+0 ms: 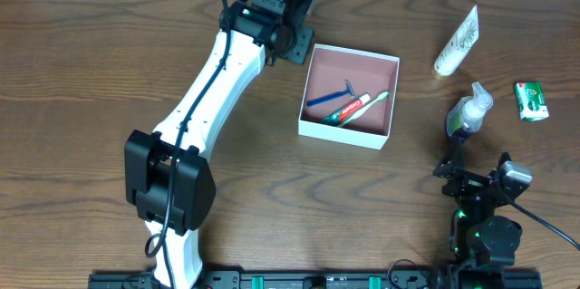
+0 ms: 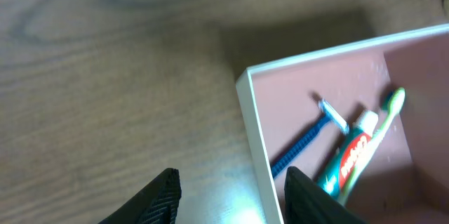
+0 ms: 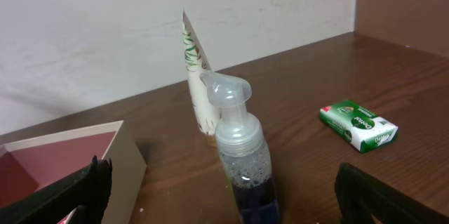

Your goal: Pack container

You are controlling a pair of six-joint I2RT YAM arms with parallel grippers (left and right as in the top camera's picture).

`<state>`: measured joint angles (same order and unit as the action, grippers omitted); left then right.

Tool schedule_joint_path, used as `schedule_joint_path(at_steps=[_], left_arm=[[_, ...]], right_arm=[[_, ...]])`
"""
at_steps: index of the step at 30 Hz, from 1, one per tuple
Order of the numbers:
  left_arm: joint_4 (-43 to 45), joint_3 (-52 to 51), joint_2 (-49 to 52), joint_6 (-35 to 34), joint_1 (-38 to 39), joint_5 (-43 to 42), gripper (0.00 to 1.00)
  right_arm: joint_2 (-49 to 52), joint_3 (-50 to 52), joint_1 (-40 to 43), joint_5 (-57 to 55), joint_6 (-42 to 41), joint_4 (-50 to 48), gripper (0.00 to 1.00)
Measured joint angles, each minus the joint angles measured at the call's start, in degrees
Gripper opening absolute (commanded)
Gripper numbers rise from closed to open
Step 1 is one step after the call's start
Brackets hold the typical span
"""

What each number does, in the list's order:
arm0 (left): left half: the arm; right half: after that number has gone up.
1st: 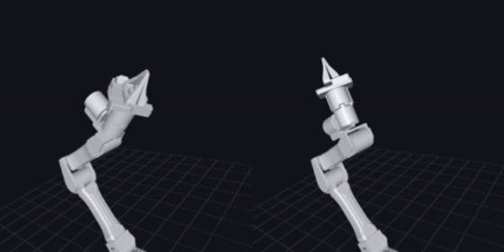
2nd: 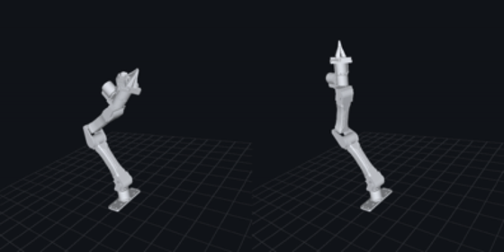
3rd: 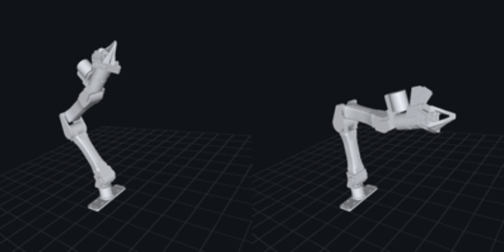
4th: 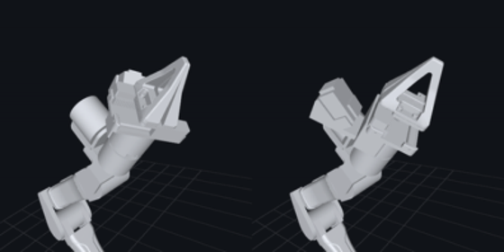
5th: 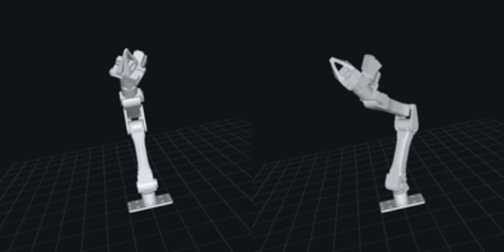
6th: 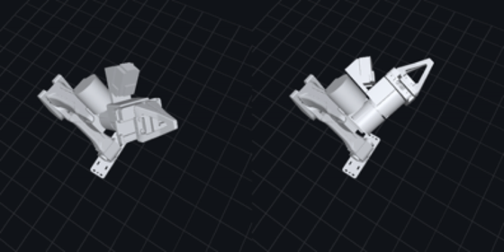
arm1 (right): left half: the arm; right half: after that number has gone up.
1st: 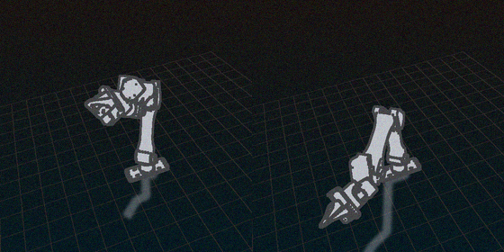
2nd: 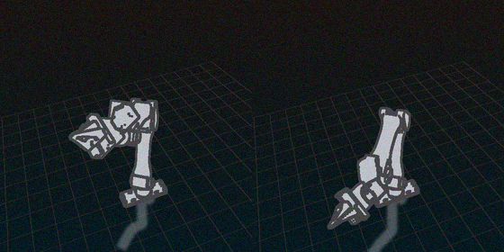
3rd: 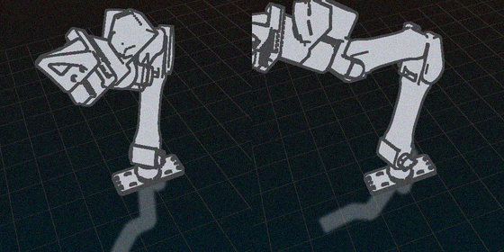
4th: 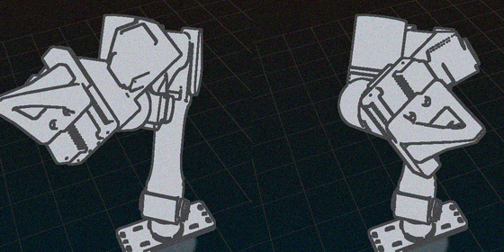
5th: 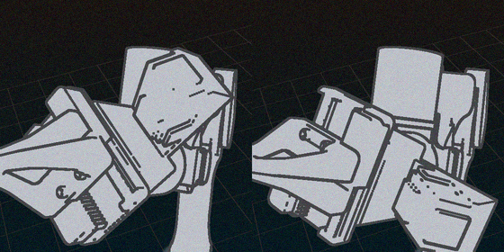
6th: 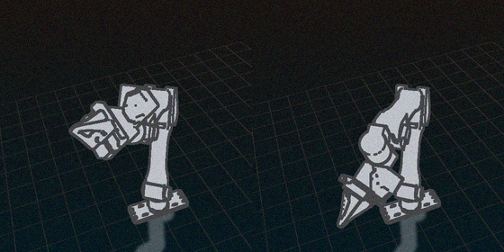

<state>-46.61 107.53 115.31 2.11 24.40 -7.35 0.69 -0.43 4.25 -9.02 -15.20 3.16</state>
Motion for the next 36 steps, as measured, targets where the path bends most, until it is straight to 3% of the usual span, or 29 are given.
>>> schedule_joint_path(at_steps=[24,27,30,36], left_arm=[[-3.74,-0.2,8.31,-1.03,4.57,0.9,0.49],[-3.72,-0.2,8.48,-1.27,4.57,1.22,0.42],[-3.74,-0.2,8.85,-2.05,4.57,1.38,0.3],[-4.35,-0.2,10.21,-2.51,4.57,1.49,0.26]], right_arm=[[0.0,0.0,0.0,0.0,0.0,0.02,0.99],[0.0,0.0,0.0,0.0,0.0,0.0,0.99],[0.0,0.0,0.0,0.02,0.0,0.02,0.99],[0.0,0.0,0.0,0.0,0.0,0.0,0.99]])
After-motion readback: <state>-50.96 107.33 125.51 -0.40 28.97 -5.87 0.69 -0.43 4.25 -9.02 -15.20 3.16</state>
